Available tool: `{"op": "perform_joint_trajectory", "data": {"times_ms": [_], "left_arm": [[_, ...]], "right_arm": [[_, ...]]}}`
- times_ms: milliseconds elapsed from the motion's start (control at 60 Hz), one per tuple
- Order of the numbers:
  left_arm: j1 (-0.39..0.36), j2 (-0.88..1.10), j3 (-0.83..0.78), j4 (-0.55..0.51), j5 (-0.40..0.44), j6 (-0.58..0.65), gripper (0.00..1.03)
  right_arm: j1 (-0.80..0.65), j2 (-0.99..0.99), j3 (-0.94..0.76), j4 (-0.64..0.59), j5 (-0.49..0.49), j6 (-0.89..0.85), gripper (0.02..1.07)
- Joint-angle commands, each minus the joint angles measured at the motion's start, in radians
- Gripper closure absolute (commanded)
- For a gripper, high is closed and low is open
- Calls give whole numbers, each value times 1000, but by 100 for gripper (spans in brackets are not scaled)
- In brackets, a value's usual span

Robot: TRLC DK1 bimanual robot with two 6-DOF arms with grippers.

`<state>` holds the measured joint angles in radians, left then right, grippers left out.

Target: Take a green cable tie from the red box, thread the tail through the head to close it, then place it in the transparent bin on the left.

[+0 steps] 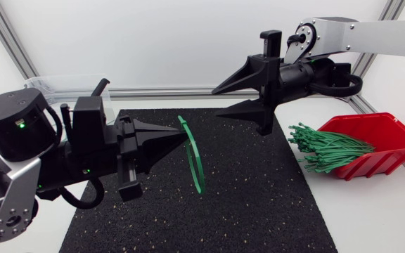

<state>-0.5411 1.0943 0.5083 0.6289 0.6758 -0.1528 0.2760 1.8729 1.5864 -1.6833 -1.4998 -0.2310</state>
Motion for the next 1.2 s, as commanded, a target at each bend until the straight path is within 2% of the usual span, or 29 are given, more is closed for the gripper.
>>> {"op": "perform_joint_trajectory", "data": {"times_ms": [0,167,450,483,550,683,783,1183], "left_arm": [[-26,13,-24,15,11,44,99],[-63,26,-19,11,11,58,99],[-71,21,-13,0,11,58,99],[-72,21,-13,-1,11,58,99],[-72,19,-11,-3,11,58,99],[-72,16,-11,-6,10,58,99],[-72,16,-10,-9,10,58,99],[-76,7,-8,-23,11,56,99]], "right_arm": [[3,72,20,-179,6,18,56],[71,101,60,-182,7,18,56],[123,100,80,-194,7,19,57],[123,101,78,-193,12,19,59],[121,104,76,-193,19,18,71],[121,95,50,-187,32,16,72],[121,81,23,-179,33,13,79],[126,40,-19,-167,39,12,85]]}}
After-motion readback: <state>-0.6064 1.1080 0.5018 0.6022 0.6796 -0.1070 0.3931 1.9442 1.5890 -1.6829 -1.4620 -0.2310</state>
